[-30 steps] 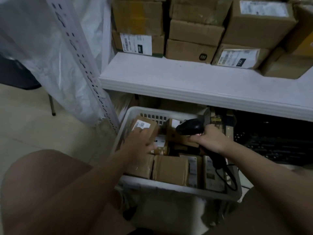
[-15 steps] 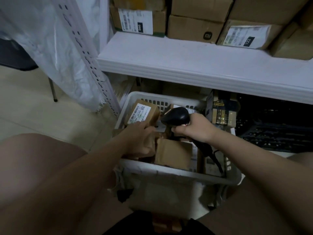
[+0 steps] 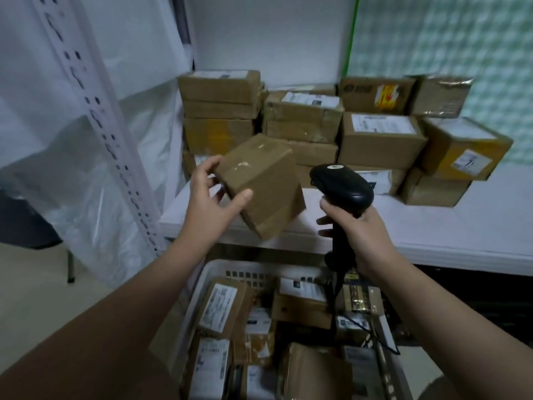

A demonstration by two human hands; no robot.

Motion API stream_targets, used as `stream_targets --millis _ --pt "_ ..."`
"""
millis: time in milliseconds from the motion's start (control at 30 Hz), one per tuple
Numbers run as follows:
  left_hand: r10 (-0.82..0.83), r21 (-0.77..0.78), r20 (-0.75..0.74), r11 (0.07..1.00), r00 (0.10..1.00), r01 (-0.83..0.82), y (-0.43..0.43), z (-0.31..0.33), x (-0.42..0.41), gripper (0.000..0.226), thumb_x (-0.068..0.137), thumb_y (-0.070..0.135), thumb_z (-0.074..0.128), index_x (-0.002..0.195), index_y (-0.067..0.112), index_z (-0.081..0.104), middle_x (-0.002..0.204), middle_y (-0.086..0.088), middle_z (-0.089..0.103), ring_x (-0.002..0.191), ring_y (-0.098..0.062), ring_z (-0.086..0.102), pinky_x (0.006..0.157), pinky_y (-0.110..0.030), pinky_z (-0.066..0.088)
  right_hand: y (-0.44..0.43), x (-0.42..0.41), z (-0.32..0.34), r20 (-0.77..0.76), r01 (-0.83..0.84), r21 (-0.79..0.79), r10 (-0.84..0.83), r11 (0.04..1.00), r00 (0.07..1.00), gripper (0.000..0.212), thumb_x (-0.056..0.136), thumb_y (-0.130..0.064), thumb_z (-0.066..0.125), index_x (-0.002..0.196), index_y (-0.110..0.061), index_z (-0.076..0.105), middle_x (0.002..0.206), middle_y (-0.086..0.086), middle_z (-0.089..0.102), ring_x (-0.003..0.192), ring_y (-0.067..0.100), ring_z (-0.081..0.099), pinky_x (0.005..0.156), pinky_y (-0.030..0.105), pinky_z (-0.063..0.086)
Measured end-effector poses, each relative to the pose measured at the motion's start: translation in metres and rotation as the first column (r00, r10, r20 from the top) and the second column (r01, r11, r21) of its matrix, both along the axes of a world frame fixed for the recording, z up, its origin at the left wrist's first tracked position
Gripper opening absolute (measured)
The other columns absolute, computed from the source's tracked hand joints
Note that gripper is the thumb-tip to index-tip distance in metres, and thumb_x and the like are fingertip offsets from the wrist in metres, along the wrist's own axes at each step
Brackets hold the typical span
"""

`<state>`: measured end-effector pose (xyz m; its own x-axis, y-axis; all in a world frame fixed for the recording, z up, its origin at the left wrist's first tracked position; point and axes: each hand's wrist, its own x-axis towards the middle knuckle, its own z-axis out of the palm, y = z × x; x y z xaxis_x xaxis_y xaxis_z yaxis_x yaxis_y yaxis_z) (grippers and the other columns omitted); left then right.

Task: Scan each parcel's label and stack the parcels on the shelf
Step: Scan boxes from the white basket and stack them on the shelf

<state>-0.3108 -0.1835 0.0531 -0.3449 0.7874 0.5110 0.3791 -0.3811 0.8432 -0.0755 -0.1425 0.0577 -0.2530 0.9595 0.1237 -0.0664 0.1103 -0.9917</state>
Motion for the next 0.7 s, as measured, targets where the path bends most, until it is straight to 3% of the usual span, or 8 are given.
stream_targets --millis 67,167,333,367,433,533,633,700 --pt "0.023 0.024 -0.352 1.000 0.936 -0.015 0.009 -0.006 -0.003 0.083 0.072 0.019 0.083 0.134 0.040 0.032 0.136 0.007 0.031 0.129 -0.009 0.037 0.106 -0.030 0.041 0.010 0.004 0.003 -0.055 0.013 -0.022 -0.014 1.000 0.998 0.022 0.088 -0.018 0.069 0.109 -0.017 0.065 0.100 0.009 0.069 0.091 0.025 0.070 0.078 0.040 0.058" --pt "0.023 0.008 -0.760 1.000 0.650 -0.026 0.025 -0.028 0.004 0.095 0.068 0.014 0.083 0.141 0.033 0.024 0.141 -0.001 0.028 0.132 -0.029 0.032 0.108 -0.053 0.036 0.019 0.006 -0.013 -0.037 0.008 -0.092 -0.012 0.996 0.999 0.025 0.086 -0.022 0.071 0.110 -0.020 0.065 0.108 0.007 0.068 0.102 0.023 0.068 0.085 0.040 0.058" --pt "-0.130 -0.117 -0.888 0.992 0.441 0.056 0.042 -0.049 0.012 0.086 0.074 0.019 0.079 0.144 0.024 0.030 0.141 -0.007 0.034 0.130 -0.029 0.035 0.103 -0.048 0.039 0.029 -0.004 -0.033 -0.005 0.022 -0.149 -0.023 0.989 1.000 0.021 0.085 -0.022 0.073 0.103 -0.027 0.065 0.109 0.001 0.067 0.109 0.019 0.062 0.090 0.036 0.055" --pt "-0.161 -0.159 -0.868 0.986 0.469 0.044 0.041 -0.050 0.013 0.082 0.077 0.027 0.077 0.146 0.024 0.031 0.143 -0.007 0.035 0.131 -0.025 0.034 0.105 -0.046 0.039 0.033 -0.005 -0.034 -0.007 0.029 -0.146 -0.031 0.989 1.000 0.020 0.084 -0.022 0.073 0.102 -0.028 0.065 0.108 0.001 0.068 0.108 0.020 0.062 0.090 0.036 0.054" --pt "-0.158 -0.222 -0.725 0.975 0.670 -0.010 0.039 -0.046 0.020 0.075 0.085 0.038 0.068 0.148 0.024 0.029 0.148 -0.003 0.030 0.133 -0.015 0.028 0.109 -0.037 0.031 0.041 -0.005 -0.035 0.002 0.036 -0.145 -0.036 0.989 0.999 0.018 0.084 -0.026 0.073 0.099 -0.030 0.065 0.106 -0.002 0.068 0.108 0.022 0.063 0.090 0.035 0.052" --pt "0.096 -0.300 -0.312 0.934 0.945 -0.194 0.048 -0.043 0.026 0.066 0.092 0.051 0.049 0.147 0.022 0.028 0.145 -0.004 0.030 0.131 -0.016 0.035 0.109 -0.037 0.033 0.052 -0.006 -0.036 0.029 0.041 -0.152 -0.037 0.988 0.999 0.016 0.083 -0.030 0.074 0.095 -0.033 0.065 0.106 -0.004 0.068 0.111 0.021 0.061 0.102 0.042 0.046" --pt "0.100 -0.559 0.114 0.829 0.988 -0.019 0.056 -0.046 0.028 0.086 0.078 0.078 0.041 0.145 0.024 0.027 0.140 -0.005 0.043 0.124 -0.024 0.050 0.099 -0.042 0.047 0.061 -0.012 -0.033 -0.006 0.016 -0.218 -0.018 0.976 1.000 0.016 0.086 -0.028 0.070 0.100 -0.027 0.065 0.103 -0.003 0.067 0.109 0.020 0.059 0.103 0.042 0.044" --pt "0.050 -0.578 0.352 0.797 0.935 0.176 0.057 -0.046 0.033 0.068 0.089 0.063 0.044 0.144 0.026 0.029 0.137 -0.004 0.052 0.115 -0.023 0.059 0.087 -0.031 0.053 0.063 -0.017 -0.031 -0.053 -0.036 -0.275 0.022 0.961 0.998 0.021 0.087 -0.026 0.068 0.107 -0.019 0.064 0.093 -0.005 0.066 0.096 0.016 0.059 0.091 0.035 0.047"
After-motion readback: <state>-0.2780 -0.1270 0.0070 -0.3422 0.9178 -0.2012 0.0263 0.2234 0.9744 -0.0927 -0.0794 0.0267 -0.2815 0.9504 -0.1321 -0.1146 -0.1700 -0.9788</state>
